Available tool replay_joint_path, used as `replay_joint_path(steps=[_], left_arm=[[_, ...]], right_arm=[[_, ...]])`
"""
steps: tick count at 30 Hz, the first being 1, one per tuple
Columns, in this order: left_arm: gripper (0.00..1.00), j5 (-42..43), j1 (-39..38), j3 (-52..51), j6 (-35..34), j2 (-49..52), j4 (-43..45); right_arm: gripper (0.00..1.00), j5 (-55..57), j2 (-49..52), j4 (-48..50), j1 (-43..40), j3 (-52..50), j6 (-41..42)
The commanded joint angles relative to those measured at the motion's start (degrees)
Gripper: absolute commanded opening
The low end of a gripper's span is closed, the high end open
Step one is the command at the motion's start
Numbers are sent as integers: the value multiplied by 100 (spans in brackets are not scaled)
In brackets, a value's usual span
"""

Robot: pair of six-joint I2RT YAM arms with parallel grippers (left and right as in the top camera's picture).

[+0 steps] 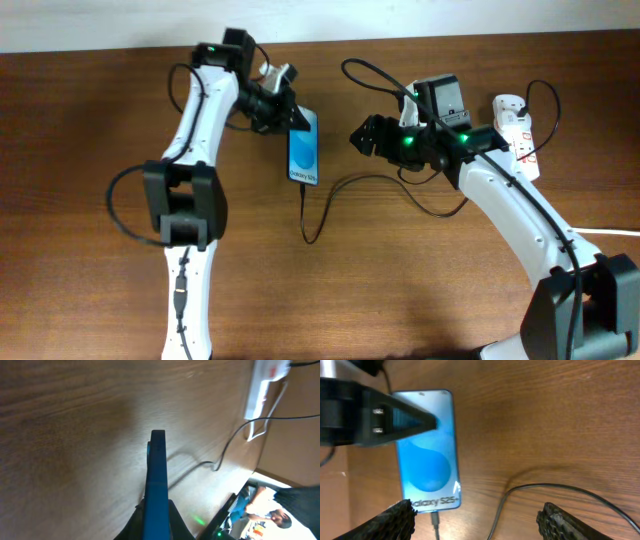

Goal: Plug charger to phone and switch on socket

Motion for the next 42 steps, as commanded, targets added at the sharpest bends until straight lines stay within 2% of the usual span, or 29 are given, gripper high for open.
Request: replay_joint_path(steps=[1,3,8,9,10,11,14,15,16,19,21,23,24,26,27,28,31,35,40,42], left_arm=[[0,105,-59,24,87,321,155],[0,96,-37,24,87,514,396],[0,-951,-50,24,87,566,372],[7,-949,-50,24,90,566,374],[27,-997,-48,24,90,566,372],[39,-1097,-48,24,90,566,356],[51,-1119,-33,24,90,566,354],[61,-1161,-33,24,90,566,330],[67,-1366,-33,26,87,566,295],[71,-2256,-33,26,28,566,236],[72,-2686,46,125,-382,466,118],[72,-3058,142,367,-387,72,114],[73,-3294,199,531,-387,-236,103],[74,-3368,407,649,-387,-898,111],[82,-3366,566,649,-387,-1226,116],[100,-3366,758,649,-387,-1541,114],[99,-3366,1222,649,-382,-1989,109],[99,-3364,1318,605,-385,-1987,96],[99,-3366,1318,603,-382,-1987,94],[99,-3364,1318,605,-382,-1987,96]], right_arm=[[82,256,-149,-116,20,13,-111],[82,295,-149,-175,20,13,-157],[82,302,-149,-214,20,13,-240],[83,299,-149,-225,20,13,-260],[83,317,-149,-258,20,13,-260],[83,317,-149,-264,20,13,-260],[83,317,-149,-267,20,13,-260],[83,317,-149,-275,20,11,-260],[83,315,-149,-304,20,13,-313],[83,367,-149,-426,20,13,-575],[84,710,-179,-610,9,63,-754],[87,772,-289,-734,9,210,-1001],[92,811,-428,-839,-22,330,-1010],[93,911,-761,-1237,-264,651,-1143],[94,914,-951,-1462,-466,789,-1250],[94,925,-1117,-1659,-678,894,-1318],[95,916,-1569,-2107,-1644,962,-1600],[95,918,-1606,-2798,-2824,962,-1910],[94,1233,-1585,-2830,-3700,962,-2098],[94,1235,-1585,-2835,-4070,964,-2494]])
